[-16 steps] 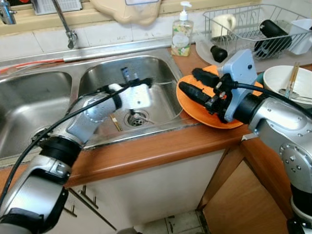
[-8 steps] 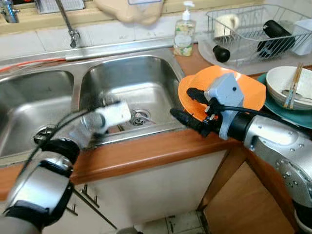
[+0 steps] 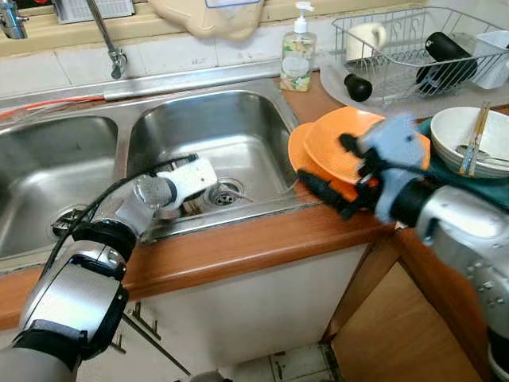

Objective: Kitchen organization

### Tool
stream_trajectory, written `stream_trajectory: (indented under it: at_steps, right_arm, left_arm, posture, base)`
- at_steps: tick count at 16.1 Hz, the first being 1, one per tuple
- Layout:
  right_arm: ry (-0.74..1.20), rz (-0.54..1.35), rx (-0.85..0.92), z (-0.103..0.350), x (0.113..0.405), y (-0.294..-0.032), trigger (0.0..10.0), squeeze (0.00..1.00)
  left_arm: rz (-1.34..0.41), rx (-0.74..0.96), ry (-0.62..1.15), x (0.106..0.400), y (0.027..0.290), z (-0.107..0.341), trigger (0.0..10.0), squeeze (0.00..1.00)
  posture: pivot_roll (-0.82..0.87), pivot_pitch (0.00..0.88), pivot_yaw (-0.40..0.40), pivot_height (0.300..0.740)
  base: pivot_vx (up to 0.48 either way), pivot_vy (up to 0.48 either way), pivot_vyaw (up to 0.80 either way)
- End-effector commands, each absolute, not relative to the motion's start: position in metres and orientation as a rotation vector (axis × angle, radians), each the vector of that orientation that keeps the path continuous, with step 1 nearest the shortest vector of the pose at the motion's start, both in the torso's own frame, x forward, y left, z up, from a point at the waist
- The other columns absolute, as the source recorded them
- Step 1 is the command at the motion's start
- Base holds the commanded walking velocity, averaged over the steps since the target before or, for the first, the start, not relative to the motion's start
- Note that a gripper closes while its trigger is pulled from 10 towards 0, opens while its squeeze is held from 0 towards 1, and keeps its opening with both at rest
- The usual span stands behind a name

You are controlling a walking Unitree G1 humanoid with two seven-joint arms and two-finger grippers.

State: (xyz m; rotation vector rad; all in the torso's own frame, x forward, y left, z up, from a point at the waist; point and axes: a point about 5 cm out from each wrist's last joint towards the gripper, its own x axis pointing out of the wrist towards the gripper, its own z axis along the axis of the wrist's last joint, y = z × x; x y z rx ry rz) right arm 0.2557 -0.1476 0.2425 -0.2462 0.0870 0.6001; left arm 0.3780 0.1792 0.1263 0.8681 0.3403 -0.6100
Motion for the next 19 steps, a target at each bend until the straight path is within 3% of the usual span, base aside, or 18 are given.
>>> stream_trajectory:
  at_steps: [1,4,8,9,10,14,16,17,18,19]
  right_arm:
    - [0.093,0.566,-0.241,0.244,0.255,-0.153,10.0,1.0]
    - [0.135,0.418,-0.182,0.245,0.257,-0.173,10.0,1.0]
    - [0.273,0.17,-0.057,0.235,0.258,-0.204,10.0,1.0]
    - [0.341,0.111,-0.005,0.23,0.256,-0.211,10.0,0.0]
    - [0.394,0.081,0.053,0.226,0.254,-0.216,10.0,0.0]
    - [0.412,0.055,0.144,0.22,0.255,-0.218,10.0,0.0]
    - [0.435,0.026,0.198,0.216,0.258,-0.218,8.1,0.0]
    - [0.441,0.019,0.216,0.216,0.259,-0.218,6.2,0.0]
    - [0.442,0.016,0.228,0.216,0.259,-0.219,6.1,0.0]
    - [0.442,0.016,0.254,0.217,0.259,-0.219,5.2,0.0]
  left_arm:
    - [-0.59,0.835,0.296,0.379,0.182,0.133,10.0,1.0]
    - [-0.588,0.603,0.163,0.378,0.182,0.15,10.0,1.0]
    - [-0.725,0.307,-0.05,0.353,0.168,0.174,10.0,1.0]
    - [-0.794,0.231,-0.089,0.34,0.163,0.179,10.0,0.42]
    - [-0.854,0.188,-0.094,0.327,0.16,0.18,10.0,0.0]
    - [-1.008,0.098,-0.032,0.291,0.155,0.176,10.0,0.0]
    - [-1.028,0.064,-0.013,0.28,0.153,0.176,10.0,0.0]
    - [-1.027,0.06,-0.009,0.277,0.153,0.177,10.0,0.0]
    - [-1.026,0.057,-0.005,0.275,0.153,0.178,10.0,0.0]
    - [-1.028,0.047,0.001,0.272,0.154,0.18,10.0,0.0]
  posture:
    - [-0.08,0.0,0.088,0.74]
    - [-0.08,0.0,0.084,0.74]
    - [-0.08,0.0,0.083,0.74]
    - [-0.08,0.0,0.083,0.74]
    - [-0.08,0.0,0.085,0.74]
    - [-0.08,0.0,0.077,0.74]
    - [-0.07,0.0,0.071,0.74]
    - [-0.07,0.0,0.07,0.74]
    - [-0.07,0.0,0.07,0.74]
    - [-0.07,0.0,0.07,0.74]
  base:
    - [0.0,0.0,0.0]
    - [0.0,0.0,0.0]
    - [0.0,0.0,0.0]
    - [0.0,0.0,0.0]
    - [0.0,0.0,0.0]
    - [0.0,0.0,0.0]
    - [0.0,0.0,0.0]
    - [0.0,0.0,0.0]
    - [0.0,0.0,0.0]
    - [0.0,0.0,0.0]
